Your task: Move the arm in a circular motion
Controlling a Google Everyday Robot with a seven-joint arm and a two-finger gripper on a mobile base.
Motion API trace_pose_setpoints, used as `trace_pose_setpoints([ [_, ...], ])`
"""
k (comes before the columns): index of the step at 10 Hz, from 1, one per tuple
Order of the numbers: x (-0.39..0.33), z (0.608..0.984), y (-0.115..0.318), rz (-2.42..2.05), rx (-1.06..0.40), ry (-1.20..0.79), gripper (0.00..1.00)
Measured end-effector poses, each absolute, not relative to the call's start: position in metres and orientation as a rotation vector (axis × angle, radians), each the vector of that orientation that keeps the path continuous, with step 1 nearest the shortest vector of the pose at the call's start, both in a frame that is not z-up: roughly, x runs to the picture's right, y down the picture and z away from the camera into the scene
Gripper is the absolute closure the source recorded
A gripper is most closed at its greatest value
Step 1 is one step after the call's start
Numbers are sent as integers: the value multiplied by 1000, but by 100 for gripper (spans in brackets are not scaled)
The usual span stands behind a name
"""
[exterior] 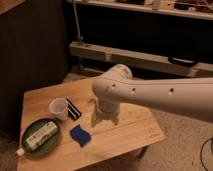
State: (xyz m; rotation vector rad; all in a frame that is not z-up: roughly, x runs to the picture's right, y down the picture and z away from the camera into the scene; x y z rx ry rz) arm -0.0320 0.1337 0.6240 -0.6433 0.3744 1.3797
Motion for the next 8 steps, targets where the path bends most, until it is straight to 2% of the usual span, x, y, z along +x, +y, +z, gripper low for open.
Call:
trace_pose_setpoints([
  [4,-108,655,74,1270,-605,331,35],
  [8,-88,706,-1,1335,-481,337,35],
])
